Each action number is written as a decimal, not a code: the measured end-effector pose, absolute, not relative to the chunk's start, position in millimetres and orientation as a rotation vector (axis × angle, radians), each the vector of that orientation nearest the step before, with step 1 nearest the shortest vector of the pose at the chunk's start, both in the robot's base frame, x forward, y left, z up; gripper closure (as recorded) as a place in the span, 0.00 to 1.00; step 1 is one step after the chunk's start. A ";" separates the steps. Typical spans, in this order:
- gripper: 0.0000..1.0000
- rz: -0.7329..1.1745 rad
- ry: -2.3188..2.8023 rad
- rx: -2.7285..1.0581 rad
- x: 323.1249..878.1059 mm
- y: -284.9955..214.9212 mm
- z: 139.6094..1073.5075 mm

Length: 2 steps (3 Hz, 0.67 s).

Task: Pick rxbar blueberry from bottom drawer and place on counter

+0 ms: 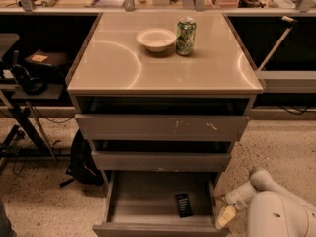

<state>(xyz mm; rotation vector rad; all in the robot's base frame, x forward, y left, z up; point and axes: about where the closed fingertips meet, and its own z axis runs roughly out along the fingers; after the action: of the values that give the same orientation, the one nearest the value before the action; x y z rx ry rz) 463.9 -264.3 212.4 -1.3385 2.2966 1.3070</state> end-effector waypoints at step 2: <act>0.00 1.266 2.255 -1.395 472.8 -258.9 219.3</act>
Offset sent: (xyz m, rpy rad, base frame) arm -0.0772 0.1940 0.1452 -0.1043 -0.3344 0.4074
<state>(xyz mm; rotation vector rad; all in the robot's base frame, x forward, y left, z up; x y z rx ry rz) 472.8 -258.9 219.3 -1.3945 2.2552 1.2656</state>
